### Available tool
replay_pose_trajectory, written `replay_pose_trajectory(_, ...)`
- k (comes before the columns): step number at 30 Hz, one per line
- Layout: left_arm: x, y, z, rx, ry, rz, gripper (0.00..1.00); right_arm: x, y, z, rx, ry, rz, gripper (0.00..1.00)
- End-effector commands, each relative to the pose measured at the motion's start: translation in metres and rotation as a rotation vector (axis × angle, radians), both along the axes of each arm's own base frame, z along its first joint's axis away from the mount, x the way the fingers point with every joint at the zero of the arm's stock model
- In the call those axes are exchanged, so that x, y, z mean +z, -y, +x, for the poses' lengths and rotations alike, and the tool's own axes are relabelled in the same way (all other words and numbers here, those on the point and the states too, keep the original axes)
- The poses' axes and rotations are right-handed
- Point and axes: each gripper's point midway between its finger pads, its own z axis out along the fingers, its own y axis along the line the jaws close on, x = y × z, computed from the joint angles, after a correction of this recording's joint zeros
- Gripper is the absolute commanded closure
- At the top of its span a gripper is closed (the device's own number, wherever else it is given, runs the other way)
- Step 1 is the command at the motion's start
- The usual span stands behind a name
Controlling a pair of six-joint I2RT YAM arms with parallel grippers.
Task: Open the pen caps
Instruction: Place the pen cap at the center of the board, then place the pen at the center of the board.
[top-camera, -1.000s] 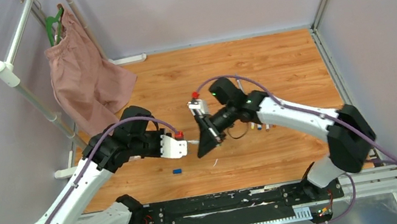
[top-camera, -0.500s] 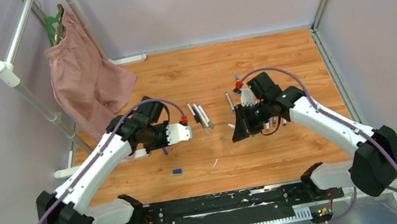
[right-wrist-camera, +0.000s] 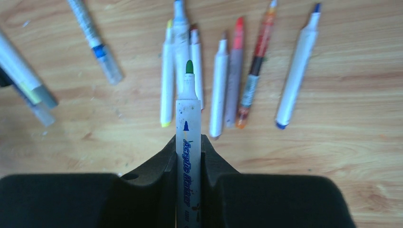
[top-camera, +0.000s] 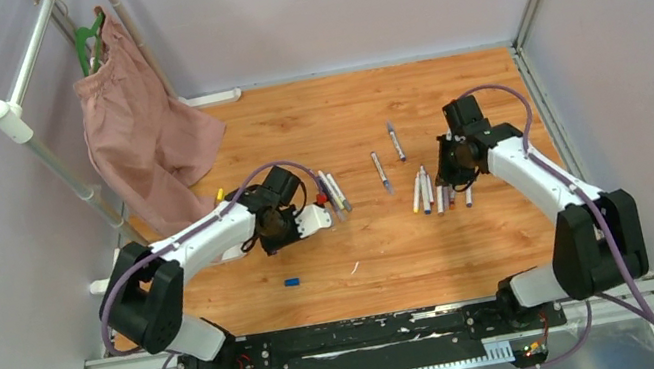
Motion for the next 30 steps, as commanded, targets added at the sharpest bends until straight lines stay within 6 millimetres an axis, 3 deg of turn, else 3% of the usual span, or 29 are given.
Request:
replay_pose_trajectory(1,-0.011,0.005,0.011,0.024,0.039,-0.008,0.87,-0.005,0.04,0.027,-0.114,0.027,-0.148,1.0)
replay_pose_trajectory(7,-0.019,0.002,0.012,0.033,0.035,0.014,0.85,-0.02,0.061,0.038,-0.179,0.012,-0.253,1.0)
replay_pose_trajectory(14,-0.009,0.003,0.011,0.058,0.031,0.009,0.71,-0.028,0.081,0.04,-0.216,0.004,-0.339,1.0)
replay_pose_trajectory(16,0.004,0.004,0.011,0.081,0.035,-0.003,0.59,-0.033,0.082,0.04,-0.218,-0.008,-0.343,1.0)
replay_pose_trajectory(17,0.011,0.005,0.01,0.087,0.028,-0.011,0.42,-0.035,0.083,0.04,-0.219,-0.014,-0.346,1.0)
replay_pose_trajectory(19,0.032,0.01,0.01,0.105,0.034,-0.049,0.37,-0.039,0.084,0.04,-0.22,-0.023,-0.355,1.0)
replay_pose_trajectory(20,0.041,0.012,0.008,0.113,0.032,-0.066,0.12,-0.042,0.084,0.041,-0.221,-0.028,-0.357,1.0)
replay_pose_trajectory(21,0.052,0.013,0.007,0.119,0.034,-0.084,0.07,-0.045,0.085,0.041,-0.22,-0.036,-0.359,1.0)
replay_pose_trajectory(27,0.113,0.014,0.001,0.183,0.094,-0.181,0.0,-0.066,0.087,0.04,-0.217,-0.091,-0.358,0.96)
replay_pose_trajectory(30,0.142,0.014,-0.002,0.202,0.133,-0.242,0.0,-0.074,0.083,0.038,-0.208,-0.115,-0.34,0.89)
